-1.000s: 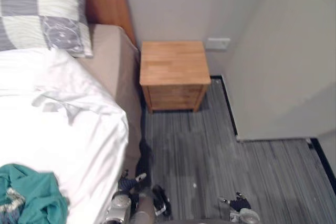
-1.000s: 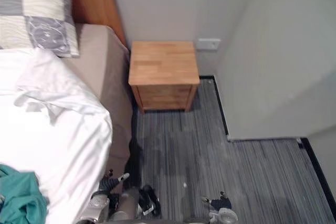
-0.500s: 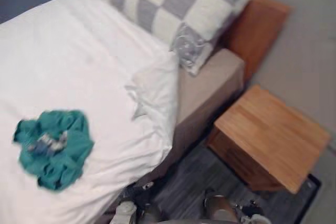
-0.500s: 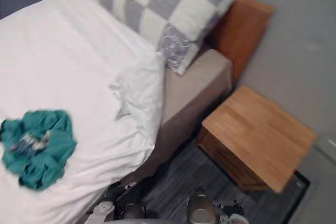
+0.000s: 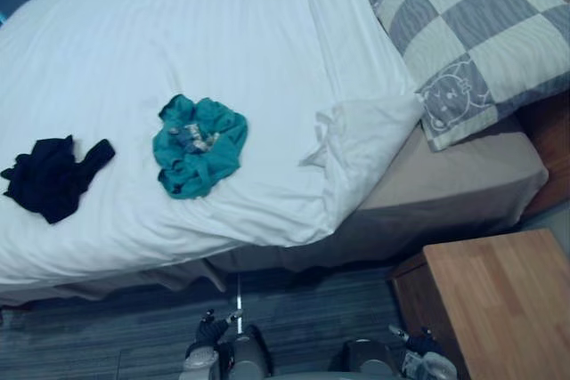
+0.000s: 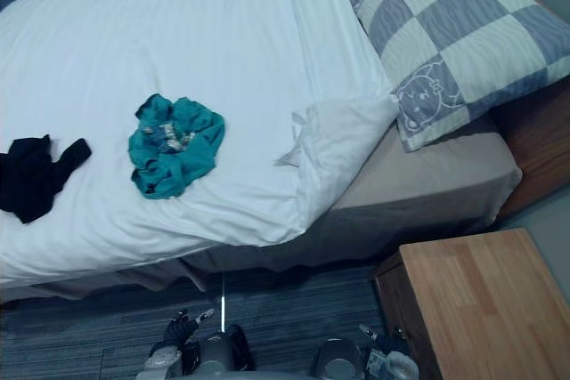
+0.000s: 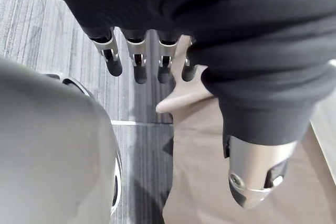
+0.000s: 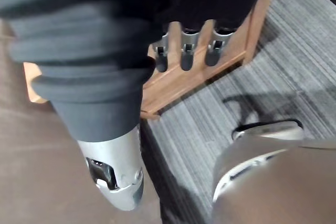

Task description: Tidy the bed and pick cloth on bed and put in laundry

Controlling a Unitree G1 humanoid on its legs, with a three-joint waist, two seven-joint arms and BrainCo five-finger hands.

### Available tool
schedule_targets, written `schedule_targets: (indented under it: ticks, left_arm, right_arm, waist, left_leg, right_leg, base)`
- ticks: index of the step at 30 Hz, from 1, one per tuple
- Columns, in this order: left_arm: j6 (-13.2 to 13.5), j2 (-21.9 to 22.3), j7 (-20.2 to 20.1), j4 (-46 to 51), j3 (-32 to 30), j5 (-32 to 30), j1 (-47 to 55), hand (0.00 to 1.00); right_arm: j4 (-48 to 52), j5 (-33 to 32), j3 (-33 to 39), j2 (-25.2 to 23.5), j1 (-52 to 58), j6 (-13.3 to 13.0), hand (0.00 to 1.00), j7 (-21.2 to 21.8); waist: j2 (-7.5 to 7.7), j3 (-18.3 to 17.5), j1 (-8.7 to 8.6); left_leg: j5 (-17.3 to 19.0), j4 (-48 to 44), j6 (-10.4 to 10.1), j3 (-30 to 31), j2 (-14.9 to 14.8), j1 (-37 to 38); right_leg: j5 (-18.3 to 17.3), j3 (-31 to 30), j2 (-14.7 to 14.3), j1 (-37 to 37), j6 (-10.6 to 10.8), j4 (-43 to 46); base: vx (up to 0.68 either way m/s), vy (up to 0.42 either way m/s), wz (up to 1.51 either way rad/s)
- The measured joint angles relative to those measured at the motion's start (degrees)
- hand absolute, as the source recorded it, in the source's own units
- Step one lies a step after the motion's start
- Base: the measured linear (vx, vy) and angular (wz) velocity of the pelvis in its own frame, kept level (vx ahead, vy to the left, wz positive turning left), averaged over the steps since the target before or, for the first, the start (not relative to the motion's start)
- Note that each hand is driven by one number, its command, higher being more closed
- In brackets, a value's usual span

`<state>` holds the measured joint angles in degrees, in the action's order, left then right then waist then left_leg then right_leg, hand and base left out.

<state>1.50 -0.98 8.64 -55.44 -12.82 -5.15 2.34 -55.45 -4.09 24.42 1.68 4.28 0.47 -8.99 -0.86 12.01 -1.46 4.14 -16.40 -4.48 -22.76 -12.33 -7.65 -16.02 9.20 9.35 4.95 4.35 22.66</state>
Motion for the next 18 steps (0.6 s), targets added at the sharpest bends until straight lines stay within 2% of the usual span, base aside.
schedule_targets:
  ticks: [1, 2, 4, 7, 9, 11, 13, 15, 16, 18]
  left_arm:
    - [-0.1, -0.6, -0.3, -0.6, 0.7, 0.0, 0.3, 0.00]
    - [-0.1, -1.0, -0.8, -0.9, 1.3, -0.1, 0.9, 0.00]
    - [-0.4, -1.8, -1.2, -1.6, 2.0, -0.5, 1.2, 0.00]
    - [-0.6, -3.0, -2.2, -2.0, 2.5, -1.5, 1.2, 0.00]
    - [-0.9, -4.1, -2.4, -2.1, 3.8, -2.4, 1.3, 0.00]
    - [-0.9, -4.6, -2.3, -2.1, 3.9, -3.0, 1.6, 0.00]
    - [-0.9, -4.9, -2.2, -2.0, 4.5, -3.6, 2.0, 0.00]
    - [-0.9, -5.7, -2.1, -2.0, 5.9, -4.6, 2.1, 0.00]
    - [-0.8, -5.9, -2.1, -2.0, 6.3, -4.6, 2.1, 0.00]
    - [-0.2, -6.1, -2.1, -1.9, 6.5, -4.6, 2.1, 0.00]
  right_arm:
    - [0.0, -1.2, 1.6, -0.5, 0.4, 0.0, 0.00, -0.4]
    - [0.0, -2.1, 3.3, -0.8, 0.6, 0.0, 0.00, -0.9]
    - [0.5, -3.8, 7.3, -1.1, 1.4, 0.1, 0.00, -1.2]
    - [7.5, -5.1, 9.4, -1.8, 3.3, 1.0, 0.00, -2.9]
    - [18.5, -4.8, 10.7, -1.8, 3.6, 1.2, 0.00, -5.0]
    - [31.3, -2.6, 12.9, -1.0, 2.3, 1.1, 0.00, -8.3]
    - [38.0, 2.5, 14.9, 0.4, -0.2, 1.1, 0.00, -11.5]
    - [42.9, 9.2, 15.5, 5.1, -5.6, 1.2, 0.00, -14.7]
    - [43.4, 10.7, 15.4, 6.6, -7.1, 1.2, 0.00, -15.0]
    - [43.5, 14.8, 11.7, 14.1, -13.4, 1.2, 0.00, -15.9]
  waist:
    - [0.44, -0.4, -0.45]
    - [0.27, -0.7, -0.99]
    - [-0.17, -1.1, -1.50]
    - [0.30, -1.4, -1.63]
    - [0.40, -1.4, -2.43]
    - [0.45, -1.4, -2.55]
    - [0.70, -1.4, -2.48]
    - [0.89, -1.3, -2.27]
    - [0.93, -1.3, -2.23]
    - [1.09, -1.1, -1.94]
  left_leg:
    - [-4.0, 8.3, 0.4, 0.0, 3.0, 2.6]
    - [-7.1, 14.8, 0.3, 0.0, 4.8, 4.9]
    - [-11.4, 22.6, 0.7, 1.1, 6.6, 7.1]
    - [-11.5, 22.6, 1.0, 2.1, 7.4, 7.0]
    - [-11.5, 22.6, 1.0, 2.1, 7.7, 6.6]
    - [-11.6, 22.6, 1.0, 2.1, 7.9, 6.4]
    - [-11.9, 22.6, 1.5, 2.1, 7.9, 6.4]
    - [-12.5, 22.6, 2.2, 2.2, 7.5, 6.1]
    - [-12.6, 22.6, 2.3, 2.2, 7.4, 6.0]
    - [-13.0, 22.6, 2.1, 2.6, 7.0, 5.1]
  right_leg:
    - [2.2, 0.0, 0.9, -1.1, 0.5, -3.9]
    - [3.7, 0.2, 0.9, -2.0, 0.7, -6.6]
    - [5.6, 1.6, 0.9, -3.0, 1.5, -9.4]
    - [6.0, 2.1, 1.4, -3.8, 2.2, -10.5]
    - [6.4, 1.8, 1.5, -3.9, 2.6, -11.1]
    - [7.5, 1.6, 1.6, -4.0, 2.4, -11.6]
    - [8.5, 1.5, 1.5, -4.2, 2.5, -12.0]
    - [9.6, 1.1, 1.0, -4.3, 2.0, -12.7]
    - [9.8, 1.0, 0.8, -4.3, 1.7, -12.8]
    - [10.0, 1.0, 0.4, -3.5, 1.4, -12.7]
  base:
    - [-0.12, 0.166, 0.27]
    - [-0.11, 0.162, 0.27]
    - [-0.08, 0.137, 0.28]
    - [-0.04, 0.090, 0.17]
    - [-0.02, 0.065, 0.04]
    - [-0.01, 0.067, -0.02]
    - [0.00, 0.043, -0.02]
    - [0.00, 0.000, 0.00]
    - [0.00, 0.000, 0.00]
    - [-0.04, 0.005, 0.04]
